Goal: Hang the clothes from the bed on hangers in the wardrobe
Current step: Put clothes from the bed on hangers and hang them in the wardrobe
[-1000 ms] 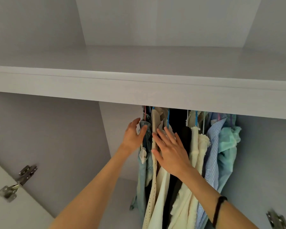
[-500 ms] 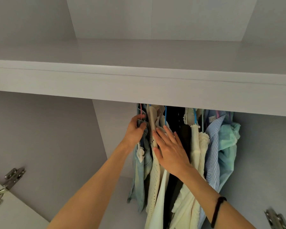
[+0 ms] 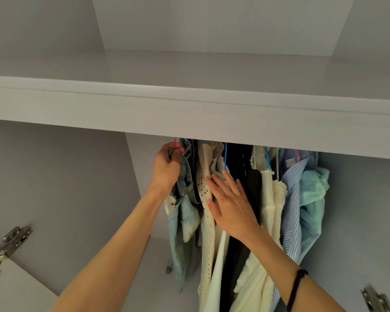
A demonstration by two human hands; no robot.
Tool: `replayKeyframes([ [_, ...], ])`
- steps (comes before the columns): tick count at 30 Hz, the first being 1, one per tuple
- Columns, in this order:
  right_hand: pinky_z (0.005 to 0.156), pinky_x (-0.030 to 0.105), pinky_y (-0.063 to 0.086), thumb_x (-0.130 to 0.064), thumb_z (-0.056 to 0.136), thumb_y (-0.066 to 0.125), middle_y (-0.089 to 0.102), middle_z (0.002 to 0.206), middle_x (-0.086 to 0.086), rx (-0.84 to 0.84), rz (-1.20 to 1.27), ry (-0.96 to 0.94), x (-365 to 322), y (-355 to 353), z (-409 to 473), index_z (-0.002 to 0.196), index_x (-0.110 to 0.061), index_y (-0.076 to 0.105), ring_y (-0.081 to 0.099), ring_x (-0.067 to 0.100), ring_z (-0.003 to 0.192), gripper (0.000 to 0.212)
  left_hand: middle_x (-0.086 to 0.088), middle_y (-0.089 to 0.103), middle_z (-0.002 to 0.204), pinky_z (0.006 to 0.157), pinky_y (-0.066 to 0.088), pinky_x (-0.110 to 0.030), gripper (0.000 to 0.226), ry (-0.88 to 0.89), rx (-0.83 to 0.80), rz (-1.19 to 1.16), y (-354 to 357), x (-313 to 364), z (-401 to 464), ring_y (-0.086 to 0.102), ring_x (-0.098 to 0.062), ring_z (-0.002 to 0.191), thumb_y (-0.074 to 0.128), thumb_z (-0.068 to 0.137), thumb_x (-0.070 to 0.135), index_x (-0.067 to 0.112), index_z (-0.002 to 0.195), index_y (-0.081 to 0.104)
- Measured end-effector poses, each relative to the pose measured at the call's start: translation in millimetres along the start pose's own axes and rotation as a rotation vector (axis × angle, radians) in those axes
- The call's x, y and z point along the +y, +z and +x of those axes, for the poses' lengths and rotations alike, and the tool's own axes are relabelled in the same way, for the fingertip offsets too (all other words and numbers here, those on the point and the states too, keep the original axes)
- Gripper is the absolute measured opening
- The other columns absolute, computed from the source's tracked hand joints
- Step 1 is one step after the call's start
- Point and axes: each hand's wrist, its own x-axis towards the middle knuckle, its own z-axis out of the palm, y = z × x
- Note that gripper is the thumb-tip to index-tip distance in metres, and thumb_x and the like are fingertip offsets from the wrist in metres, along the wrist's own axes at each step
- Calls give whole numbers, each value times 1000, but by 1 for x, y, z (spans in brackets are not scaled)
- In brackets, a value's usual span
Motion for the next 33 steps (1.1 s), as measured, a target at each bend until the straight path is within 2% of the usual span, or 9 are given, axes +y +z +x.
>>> replayKeyframes([
  [5, 113, 34, -9, -51, 87, 9, 23, 153, -3, -128, 128, 30, -5, -12, 2, 147, -21, 22, -4, 12, 143, 69, -2, 56, 81, 52, 39, -8, 22, -36, -42, 104, -19, -19, -44, 44, -9, 64, 40, 97, 5, 22, 93, 53],
  [9, 114, 43, 9, -45, 92, 22, 46, 140, 11, -9, 147, -3, -21, -13, 8, 135, -7, 45, 28, 28, 139, 62, -14, 53, 80, 48, 34, -19, 20, -92, -23, 197, -37, -36, -78, 40, -18, 59, 41, 98, 9, 26, 94, 50],
  [12, 111, 45, 26, -34, 95, 34, 55, 130, 15, 91, 191, -83, -46, -17, 15, 128, -2, 52, 42, 30, 130, 49, -22, 56, 80, 45, 30, -23, 16, -89, 0, 233, -50, -36, -99, 33, -7, 43, 41, 97, 9, 21, 99, 51],
  [14, 107, 39, 37, -31, 98, 40, 52, 134, 11, -8, 457, -23, -74, -27, 20, 137, -4, 42, 46, 24, 127, 47, -21, 54, 68, 41, 27, -17, 14, -78, 33, 243, -58, -33, -111, 31, -7, 37, 41, 97, 9, 15, 104, 53],
  [17, 102, 29, 39, -31, 98, 42, 50, 135, 6, -259, 873, 267, -111, -33, 40, 141, -2, 32, 53, 18, 119, 53, -2, 39, 53, 38, 22, -12, 15, -82, 96, 218, -69, -30, -131, 28, -6, 33, 42, 97, 8, 8, 106, 55],
  [22, 89, 36, 51, -2, 91, 54, 64, 88, 14, -481, 1612, 698, -146, -47, 61, 90, 4, 59, 64, 24, 89, 8, -8, 49, 63, 41, 25, -12, 14, -65, 140, 259, -96, -26, -169, 32, -6, 37, 43, 97, 10, 13, 106, 54],
  [26, 68, 38, 55, 6, 86, 56, 62, 85, 18, -650, 1741, 855, -174, -51, 50, 86, 4, 60, 63, 26, 81, 4, 1, 49, 65, 46, 28, -11, 14, -37, 168, 287, -121, -27, -202, 37, -4, 42, 44, 96, 9, 14, 104, 54],
  [30, 63, 35, 57, 4, 88, 53, 61, 83, 16, -749, 1749, 853, -210, -48, 29, 84, 2, 60, 63, 24, 81, 8, 5, 45, 61, 50, 31, -13, 15, -64, 207, 249, -142, -22, -238, 37, -8, 47, 45, 96, 10, 21, 102, 54],
  [33, 63, 29, 55, 4, 87, 50, 61, 78, 11, -848, 1749, 739, -227, -51, 9, 83, -2, 59, 63, 18, 72, 11, -4, 62, 84, 71, 43, -13, 11, -60, 116, 222, -159, -14, -266, 54, -9, 69, 50, 94, 24, 34, 99, 53],
])
